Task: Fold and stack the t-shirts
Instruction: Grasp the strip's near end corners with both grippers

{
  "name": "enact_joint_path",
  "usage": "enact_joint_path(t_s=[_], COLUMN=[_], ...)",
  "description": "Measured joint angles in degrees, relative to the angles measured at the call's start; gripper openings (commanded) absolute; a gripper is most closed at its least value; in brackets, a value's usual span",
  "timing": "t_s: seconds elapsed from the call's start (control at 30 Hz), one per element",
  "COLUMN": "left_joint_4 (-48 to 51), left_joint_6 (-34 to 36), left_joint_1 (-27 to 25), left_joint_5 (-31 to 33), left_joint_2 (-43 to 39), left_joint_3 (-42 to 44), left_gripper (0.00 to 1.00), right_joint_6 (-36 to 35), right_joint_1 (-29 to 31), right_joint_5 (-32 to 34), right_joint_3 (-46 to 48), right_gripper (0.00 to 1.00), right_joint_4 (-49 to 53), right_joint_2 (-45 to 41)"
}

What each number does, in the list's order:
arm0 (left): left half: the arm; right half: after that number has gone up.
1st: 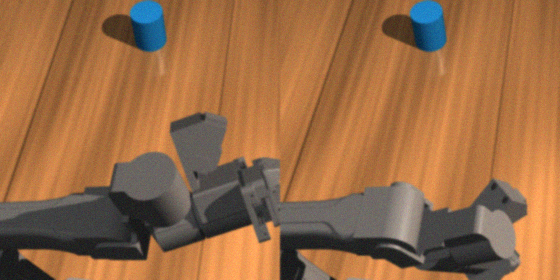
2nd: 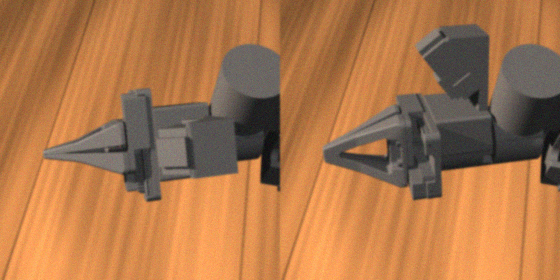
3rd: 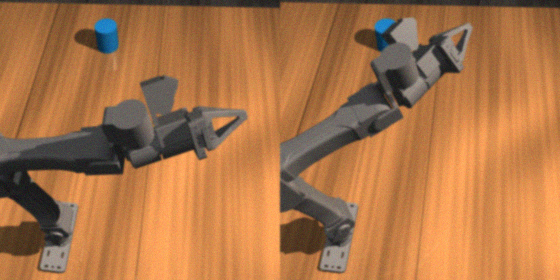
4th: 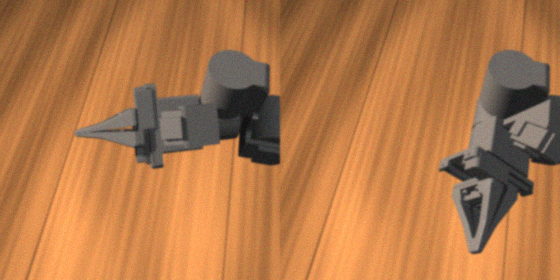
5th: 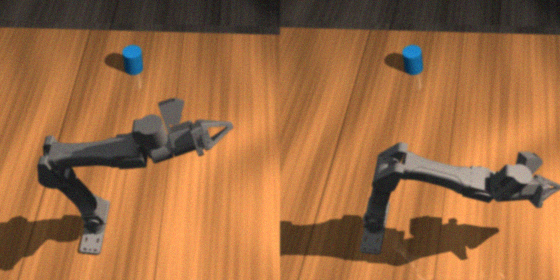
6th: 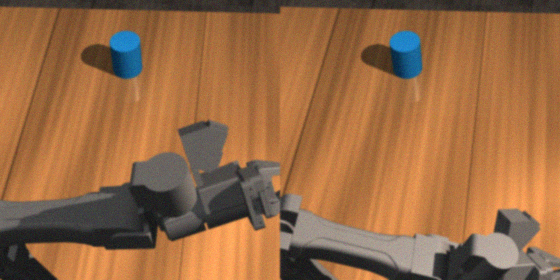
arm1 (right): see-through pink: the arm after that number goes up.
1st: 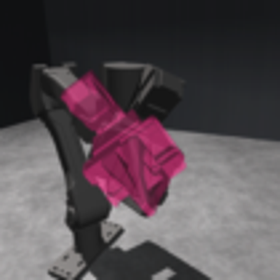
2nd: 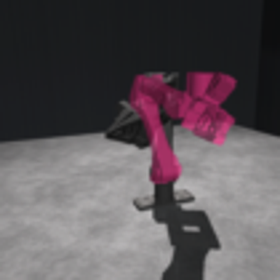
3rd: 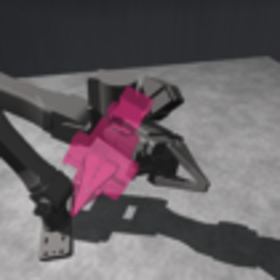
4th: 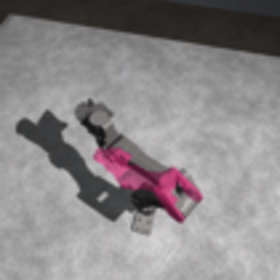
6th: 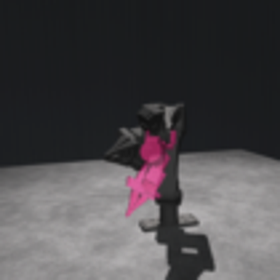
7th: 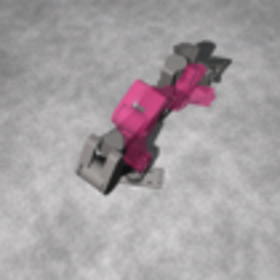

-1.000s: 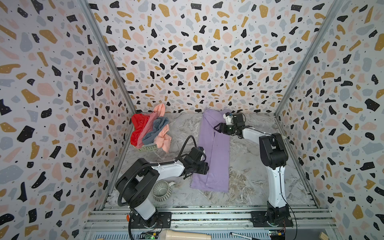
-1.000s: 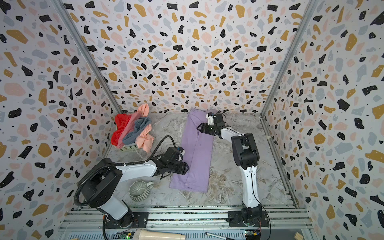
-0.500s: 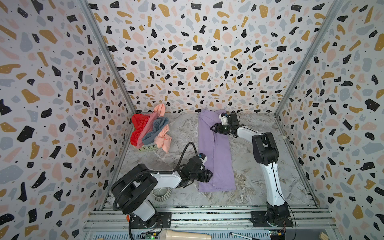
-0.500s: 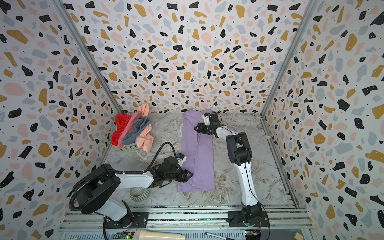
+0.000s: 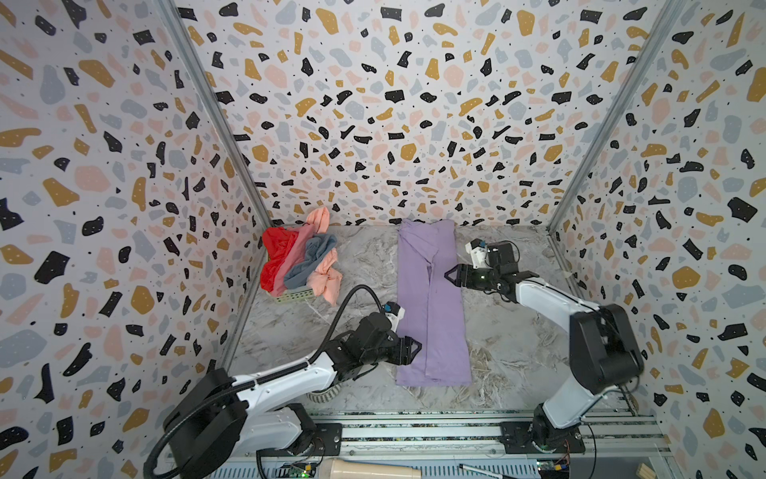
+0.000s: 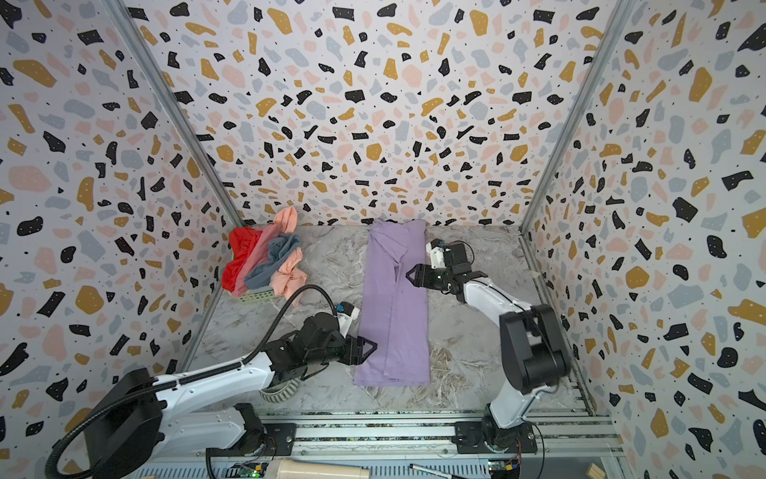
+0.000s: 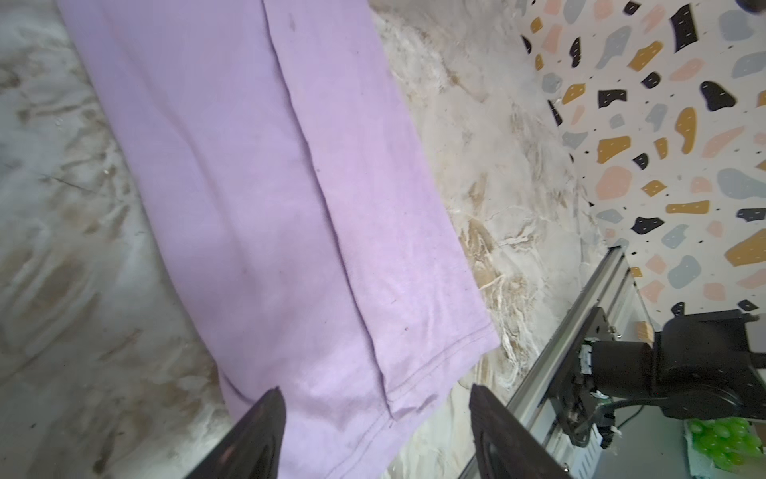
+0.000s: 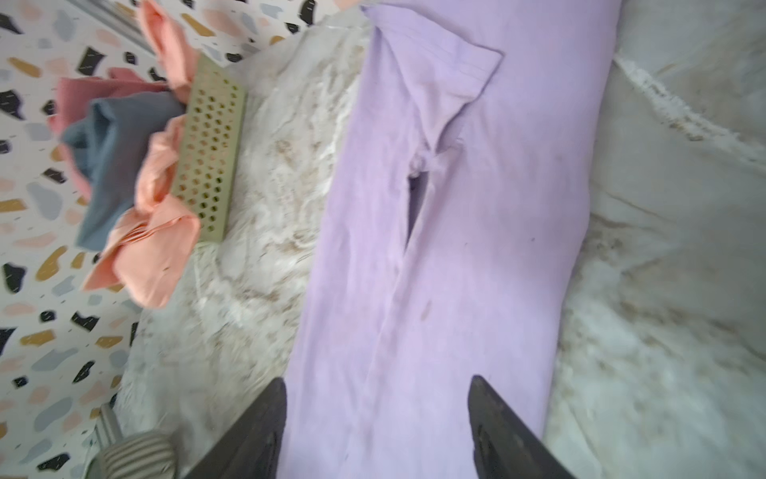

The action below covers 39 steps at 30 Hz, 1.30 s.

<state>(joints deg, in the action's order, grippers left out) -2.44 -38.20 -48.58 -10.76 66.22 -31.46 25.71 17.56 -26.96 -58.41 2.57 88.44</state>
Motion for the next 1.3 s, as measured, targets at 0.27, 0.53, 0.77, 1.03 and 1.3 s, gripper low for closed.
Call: enact_joint_path(t_s=[0.27,0.53,0.77,1.03,1.3], left_joint_4=[7.93,9.42,4.81,1.64,-1.92], left_joint_6=[-4.31,-6.86,-8.17,-9.11,-10.38], left_joint_1=[-0.22,-1.62,-2.73,-2.91,-3.56], left_joint_5=[-2.27,-6.12,-7.96,-5.88,-4.42], left_joint_2=[-1.66,-2.03,1.29,3.37,2.99], left_joint_3=[5.60,9.31,10.32,10.49,12.92], left_gripper=[0.61,0.56,0.50,0.18,0.00], right_joint_6=[4.79,11.34,16.02,17.77,17.55], right_joint_1=[2.95,6.47,12.98,15.19,16.70], right_joint_5=[2.03,0.39,-1.90,-2.99,-2.12], right_joint_3=[22.62,36.68,42.29,43.21,43.23], right_gripper=[0.66,0.60,0.56,0.13,0.00], right_joint_4=[10.14,16.39,15.87,8.52,7.65], right_joint_2=[-24.04,-37.35,-37.48,-31.17,-31.76])
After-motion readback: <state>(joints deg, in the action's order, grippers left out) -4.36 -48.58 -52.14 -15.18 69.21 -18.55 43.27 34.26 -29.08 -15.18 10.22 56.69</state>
